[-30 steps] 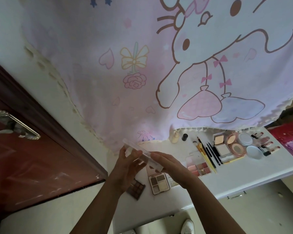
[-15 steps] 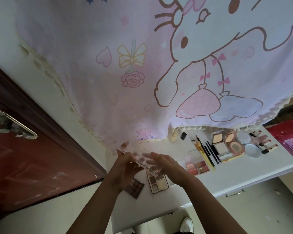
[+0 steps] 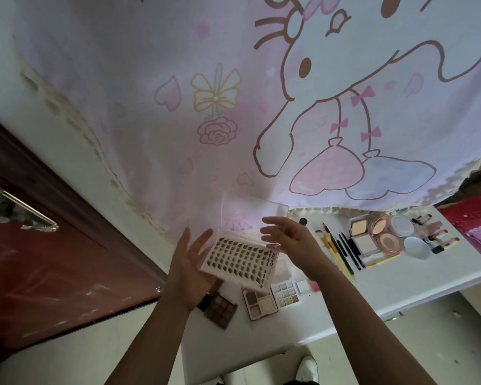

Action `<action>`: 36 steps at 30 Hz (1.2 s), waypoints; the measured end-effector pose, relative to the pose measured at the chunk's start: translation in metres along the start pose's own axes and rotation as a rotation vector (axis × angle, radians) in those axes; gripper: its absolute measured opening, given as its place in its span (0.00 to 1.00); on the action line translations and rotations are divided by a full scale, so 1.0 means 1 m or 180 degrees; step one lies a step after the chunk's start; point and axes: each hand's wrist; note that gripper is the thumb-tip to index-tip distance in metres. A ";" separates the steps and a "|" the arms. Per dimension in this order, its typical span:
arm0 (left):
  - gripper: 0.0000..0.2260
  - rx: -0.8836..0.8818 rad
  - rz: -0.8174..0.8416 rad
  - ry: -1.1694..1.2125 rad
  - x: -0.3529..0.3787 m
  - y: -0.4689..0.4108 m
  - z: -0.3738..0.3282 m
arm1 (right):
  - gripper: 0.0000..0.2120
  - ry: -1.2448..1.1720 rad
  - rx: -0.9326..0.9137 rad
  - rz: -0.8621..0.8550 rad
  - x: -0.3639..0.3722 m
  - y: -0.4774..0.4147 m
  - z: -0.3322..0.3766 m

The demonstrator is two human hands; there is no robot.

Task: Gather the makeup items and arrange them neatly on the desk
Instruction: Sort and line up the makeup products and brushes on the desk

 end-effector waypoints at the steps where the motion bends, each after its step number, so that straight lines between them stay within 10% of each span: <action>1: 0.24 0.0013 0.0017 -0.0365 -0.004 -0.006 0.000 | 0.11 0.0048 -0.0019 0.0009 -0.003 -0.003 0.002; 8: 0.13 0.0544 -0.0209 -0.2293 0.001 -0.055 0.011 | 0.08 0.1104 -0.0251 -0.0038 -0.006 -0.038 0.021; 15: 0.05 0.0448 -0.0511 -0.2280 0.003 -0.103 0.038 | 0.12 0.1609 -0.0121 -0.0136 -0.007 -0.085 -0.002; 36: 0.24 -0.0020 -0.0787 -0.2714 -0.017 -0.175 0.074 | 0.21 0.2092 0.0800 -0.0604 -0.004 -0.183 -0.061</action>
Point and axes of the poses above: each hand's wrist, its own y-axis away from the middle knuckle, its own x-axis out of the palm, z = x × y, and after that the axes turned 11 degrees about x, right-handed
